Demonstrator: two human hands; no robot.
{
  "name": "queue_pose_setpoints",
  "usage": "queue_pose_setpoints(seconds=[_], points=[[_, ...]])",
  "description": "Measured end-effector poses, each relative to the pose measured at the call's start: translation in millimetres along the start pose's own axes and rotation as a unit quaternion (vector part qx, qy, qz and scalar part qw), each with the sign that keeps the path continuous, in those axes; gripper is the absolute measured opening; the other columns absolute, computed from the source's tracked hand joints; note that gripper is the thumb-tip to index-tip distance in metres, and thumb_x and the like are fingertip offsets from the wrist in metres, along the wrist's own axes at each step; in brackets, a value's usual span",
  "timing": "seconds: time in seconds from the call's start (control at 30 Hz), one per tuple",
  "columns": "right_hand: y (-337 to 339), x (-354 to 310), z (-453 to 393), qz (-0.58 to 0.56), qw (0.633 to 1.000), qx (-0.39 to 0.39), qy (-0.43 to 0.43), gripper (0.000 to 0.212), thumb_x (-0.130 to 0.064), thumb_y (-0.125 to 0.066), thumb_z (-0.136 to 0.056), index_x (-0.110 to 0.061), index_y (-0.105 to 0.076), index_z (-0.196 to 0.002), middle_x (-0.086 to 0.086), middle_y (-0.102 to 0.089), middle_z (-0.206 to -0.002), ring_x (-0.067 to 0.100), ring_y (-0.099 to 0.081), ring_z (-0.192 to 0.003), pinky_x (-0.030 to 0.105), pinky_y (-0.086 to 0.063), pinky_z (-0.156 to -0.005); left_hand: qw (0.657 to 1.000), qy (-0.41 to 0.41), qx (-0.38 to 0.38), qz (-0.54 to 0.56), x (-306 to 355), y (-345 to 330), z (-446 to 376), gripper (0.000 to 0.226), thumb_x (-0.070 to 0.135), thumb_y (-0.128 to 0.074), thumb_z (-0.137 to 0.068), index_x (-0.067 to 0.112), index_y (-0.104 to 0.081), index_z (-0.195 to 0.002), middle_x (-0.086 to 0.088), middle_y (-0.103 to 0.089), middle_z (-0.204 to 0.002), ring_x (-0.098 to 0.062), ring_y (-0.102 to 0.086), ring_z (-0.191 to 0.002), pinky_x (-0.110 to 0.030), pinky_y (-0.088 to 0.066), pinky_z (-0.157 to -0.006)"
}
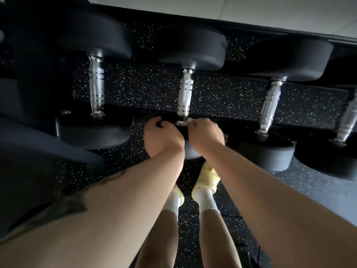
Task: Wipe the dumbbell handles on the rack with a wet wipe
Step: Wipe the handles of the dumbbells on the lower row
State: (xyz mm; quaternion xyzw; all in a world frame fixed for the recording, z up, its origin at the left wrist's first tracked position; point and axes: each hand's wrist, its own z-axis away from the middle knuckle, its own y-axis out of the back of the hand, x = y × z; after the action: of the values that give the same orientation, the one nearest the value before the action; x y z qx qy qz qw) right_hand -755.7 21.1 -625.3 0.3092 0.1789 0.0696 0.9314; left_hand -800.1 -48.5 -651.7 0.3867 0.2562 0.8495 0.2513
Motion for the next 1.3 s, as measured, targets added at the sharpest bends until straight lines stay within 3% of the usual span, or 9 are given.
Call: queue_pose_setpoints(seconds=[0.13, 0.27, 0.37, 0.57, 0.67, 0.83, 1.03, 1.13, 1.3], points=[[3, -11, -33, -0.136, 0.987, -0.037, -0.081, 0.032, -0.03, -0.045, -0.093, -0.007, -0.064, -0.105, 0.009, -0.065, -0.093, 0.028, -0.061, -0.089, 0.034, -0.048, -0.074, 0.998, -0.059, 0.006, -0.031, 2, 1, 6, 0.036, 0.019, -0.042, -0.089, 0.027, -0.064, -0.117, 0.004, -0.063, -0.12, -0.02, -0.057, -0.109, -0.031, -0.045, -0.092], [8, -4, 7, -0.133, 0.99, 0.04, -0.014, 0.023, -0.035, -0.056, -0.09, -0.022, -0.075, -0.083, -0.002, -0.063, -0.066, 0.02, -0.059, -0.065, 0.025, -0.044, -0.056, 0.994, -0.095, 0.016, -0.055, -1, -1, 6, 0.029, 0.019, -0.044, -0.087, 0.024, -0.069, -0.101, 0.0, -0.066, -0.109, -0.023, -0.058, -0.104, -0.034, -0.047, -0.086], [15, -3, 23, -0.083, 0.993, 0.025, 0.085, 0.017, -0.039, -0.061, -0.088, -0.033, -0.075, -0.094, -0.003, -0.072, -0.079, 0.016, -0.065, -0.069, 0.025, -0.051, -0.057, 0.993, -0.101, 0.017, -0.052, -2, -2, 5, 0.026, 0.022, -0.044, -0.085, 0.024, -0.07, -0.09, -0.002, -0.067, -0.101, -0.026, -0.059, -0.099, -0.037, -0.049, -0.08], [42, -29, -39, -0.06, 0.91, 0.335, 0.236, 0.025, -0.04, -0.058, -0.088, -0.023, -0.072, -0.077, -0.004, -0.066, -0.071, 0.018, -0.056, -0.064, 0.026, -0.032, -0.048, 0.993, -0.106, 0.032, -0.042, -2, -4, 7, 0.036, 0.033, -0.035, -0.074, 0.026, -0.07, -0.08, 0.004, -0.065, -0.092, -0.021, -0.059, -0.091, -0.034, -0.048, -0.069], [19, -29, -49, -0.055, 0.93, 0.263, 0.251, 0.013, -0.032, -0.065, -0.084, -0.027, -0.076, -0.089, 0.001, -0.063, -0.102, 0.022, -0.057, -0.093, 0.027, -0.042, -0.063, 0.993, -0.105, 0.026, -0.046, -2, -3, 7, 0.03, 0.031, -0.04, -0.079, 0.026, -0.069, -0.082, 0.003, -0.063, -0.095, -0.021, -0.056, -0.095, -0.03, -0.042, -0.068], [3, -1, -30, 0.007, 0.95, 0.113, 0.292, 0.01, -0.027, -0.071, -0.081, -0.025, -0.076, -0.089, -0.002, -0.067, -0.096, 0.021, -0.062, -0.08, 0.033, -0.05, -0.076, 0.993, -0.097, 0.034, -0.056, -4, -5, 5, 0.04, 0.037, -0.036, -0.074, 0.022, -0.07, -0.086, 0.001, -0.066, -0.105, -0.021, -0.055, -0.108, -0.034, -0.046, -0.08], [24, -30, -53, -0.15, 0.929, 0.292, 0.169, 0.011, -0.027, -0.064, -0.087, -0.022, -0.072, -0.092, 0.0, -0.064, -0.101, 0.006, -0.048, -0.074, 0.009, -0.031, -0.058, 0.994, -0.092, 0.036, -0.039, -4, -6, 6, 0.038, 0.035, -0.035, -0.073, 0.024, -0.07, -0.083, 0.003, -0.066, -0.103, -0.021, -0.058, -0.105, -0.036, -0.05, -0.076], [2, -36, -38, -0.244, 0.91, 0.32, 0.098, 0.014, -0.02, -0.064, -0.087, -0.019, -0.07, -0.099, -0.003, -0.065, -0.105, 0.003, -0.05, -0.08, 0.01, -0.036, -0.067, 0.993, -0.103, 0.037, -0.048, -7, -6, 4, 0.037, 0.034, -0.037, -0.075, 0.021, -0.071, -0.082, 0.003, -0.066, -0.099, -0.022, -0.059, -0.103, -0.039, -0.051, -0.075], [1, -28, -42, -0.201, 0.914, 0.307, 0.174, 0.02, -0.014, -0.058, -0.089, -0.02, -0.07, -0.104, -0.009, -0.066, -0.108, 0.003, -0.057, -0.092, 0.007, -0.039, -0.075, 0.993, -0.1, 0.032, -0.052, -5, -6, 6, 0.038, 0.034, -0.037, -0.074, 0.023, -0.071, -0.087, 0.004, -0.065, -0.106, -0.019, -0.056, -0.11, -0.037, -0.049, -0.08]])
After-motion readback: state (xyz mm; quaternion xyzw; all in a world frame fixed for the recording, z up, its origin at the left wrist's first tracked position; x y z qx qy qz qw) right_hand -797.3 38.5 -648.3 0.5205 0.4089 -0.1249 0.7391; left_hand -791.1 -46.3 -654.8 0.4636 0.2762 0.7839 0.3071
